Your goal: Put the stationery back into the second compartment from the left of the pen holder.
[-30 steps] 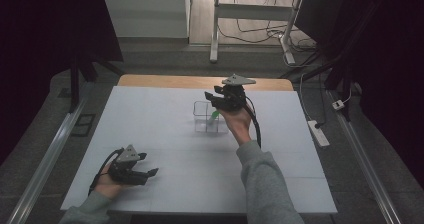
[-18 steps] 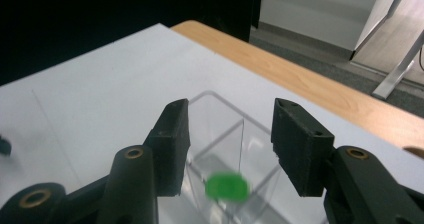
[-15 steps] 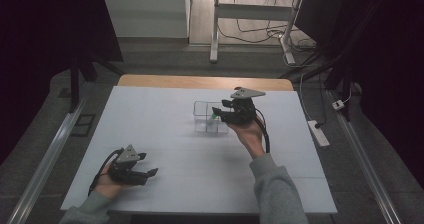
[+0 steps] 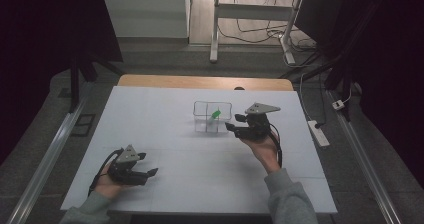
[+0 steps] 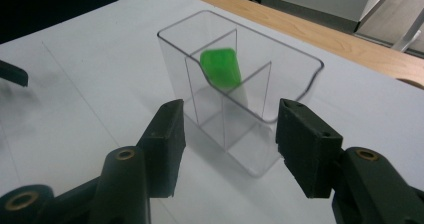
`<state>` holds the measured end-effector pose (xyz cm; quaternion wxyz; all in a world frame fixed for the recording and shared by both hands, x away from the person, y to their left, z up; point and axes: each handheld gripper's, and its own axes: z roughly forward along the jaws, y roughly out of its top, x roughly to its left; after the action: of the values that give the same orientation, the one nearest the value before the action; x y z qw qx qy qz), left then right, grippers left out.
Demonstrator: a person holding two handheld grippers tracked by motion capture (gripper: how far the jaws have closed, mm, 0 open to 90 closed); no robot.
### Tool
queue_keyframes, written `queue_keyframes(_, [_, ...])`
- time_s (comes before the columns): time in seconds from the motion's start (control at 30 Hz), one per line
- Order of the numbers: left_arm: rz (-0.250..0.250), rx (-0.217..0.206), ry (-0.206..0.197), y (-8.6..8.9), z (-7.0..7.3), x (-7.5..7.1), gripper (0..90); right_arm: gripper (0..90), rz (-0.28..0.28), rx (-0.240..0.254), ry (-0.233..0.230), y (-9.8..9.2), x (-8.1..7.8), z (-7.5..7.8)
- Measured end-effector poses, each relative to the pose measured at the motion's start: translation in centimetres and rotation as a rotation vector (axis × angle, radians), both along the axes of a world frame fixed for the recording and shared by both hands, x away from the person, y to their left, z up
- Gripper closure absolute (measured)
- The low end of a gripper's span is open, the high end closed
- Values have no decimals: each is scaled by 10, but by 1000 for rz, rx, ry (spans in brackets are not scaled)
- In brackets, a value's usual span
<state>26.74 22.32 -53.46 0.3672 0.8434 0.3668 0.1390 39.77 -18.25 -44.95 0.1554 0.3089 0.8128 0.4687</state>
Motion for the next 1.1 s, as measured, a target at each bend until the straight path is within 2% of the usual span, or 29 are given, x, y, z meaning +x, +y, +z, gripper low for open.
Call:
queue_keyframes(0.43, [2,2,-2,0,0,0,253,422,-11,-43,31,-42,-26,-14])
queue_keyframes(0.67, [1,6,-2,0,0,0,253,412,-1,-57,50,-66,-43,-29])
queue_keyframes(0.93, [2,10,-7,0,0,-1,252,403,-16,-93,57,-84,-57,-44])
queue_keyframes(1.1, [2,7,-10,0,1,-1,253,403,-31,-94,59,-94,-63,-51])
